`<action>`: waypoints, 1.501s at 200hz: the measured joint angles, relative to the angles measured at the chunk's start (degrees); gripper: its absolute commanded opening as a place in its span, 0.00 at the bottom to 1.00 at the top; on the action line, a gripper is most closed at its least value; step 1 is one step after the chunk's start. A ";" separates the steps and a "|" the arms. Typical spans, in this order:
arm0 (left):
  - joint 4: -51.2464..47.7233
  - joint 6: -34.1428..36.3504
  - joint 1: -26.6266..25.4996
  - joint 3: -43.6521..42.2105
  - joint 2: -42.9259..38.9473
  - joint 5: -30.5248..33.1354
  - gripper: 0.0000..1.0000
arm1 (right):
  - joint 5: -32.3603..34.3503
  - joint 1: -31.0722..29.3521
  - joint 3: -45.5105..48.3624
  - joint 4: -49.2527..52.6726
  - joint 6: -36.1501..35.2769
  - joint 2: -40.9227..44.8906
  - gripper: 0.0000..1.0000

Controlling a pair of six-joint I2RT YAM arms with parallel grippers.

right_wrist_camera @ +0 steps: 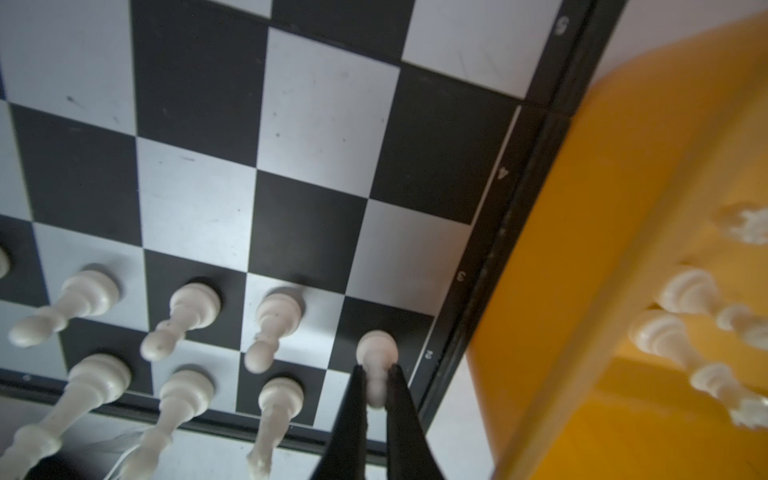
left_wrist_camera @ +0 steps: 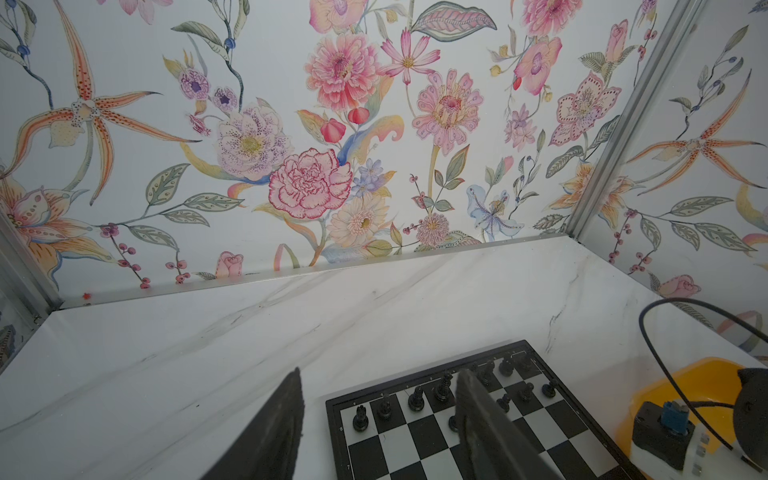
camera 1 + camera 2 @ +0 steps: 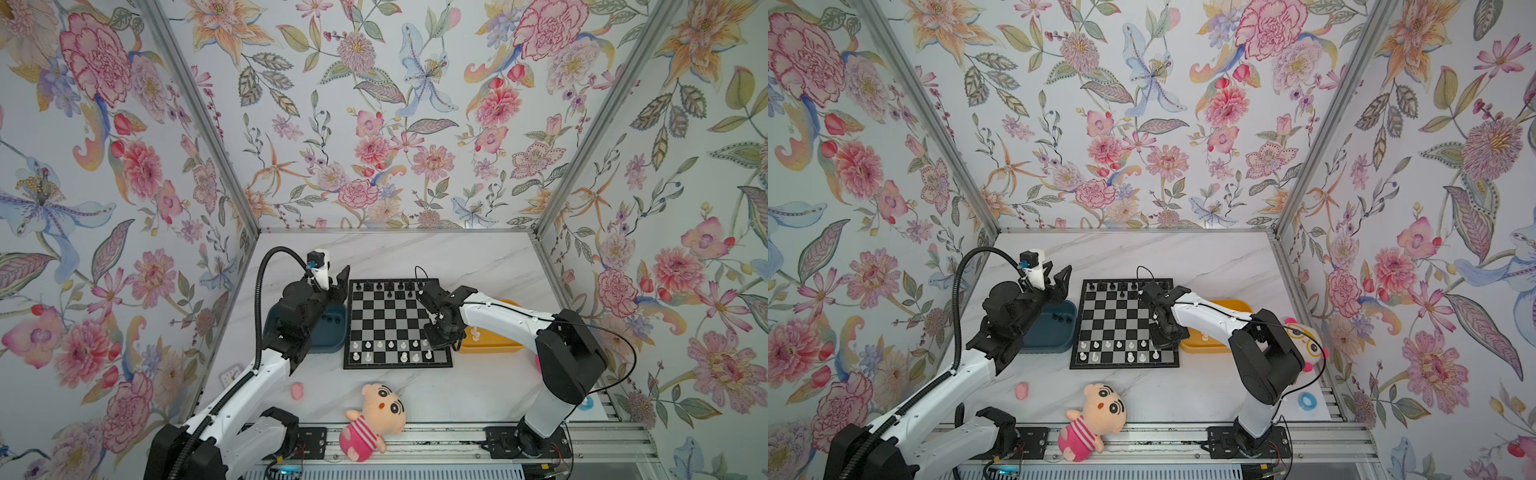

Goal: Set up the chess pieces on the board
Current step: 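Lower the white pawn onto the next empty square and open the right gripper, then raise the right gripper over the yellow tray while the left moves over the teal tray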

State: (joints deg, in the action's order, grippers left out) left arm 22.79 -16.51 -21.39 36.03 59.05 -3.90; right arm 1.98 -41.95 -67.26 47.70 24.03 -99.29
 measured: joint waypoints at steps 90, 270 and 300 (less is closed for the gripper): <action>-0.02 -0.02 0.02 0.00 0.20 0.00 0.60 | 0.00 0.00 0.26 0.00 -0.17 -0.92 0.20; -21.07 0.72 0.92 14.82 8.92 6.95 0.61 | 7.30 7.67 -7.34 5.51 -3.08 10.12 0.25; -32.94 -1.57 5.05 20.65 15.15 8.90 0.63 | 7.43 11.72 -7.32 3.50 -4.63 10.91 0.25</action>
State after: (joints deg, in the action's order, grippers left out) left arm -10.15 -18.09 -16.34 56.69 74.19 4.99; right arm 9.41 -30.24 -74.59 51.20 19.40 -88.38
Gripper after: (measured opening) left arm 0.623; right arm 0.253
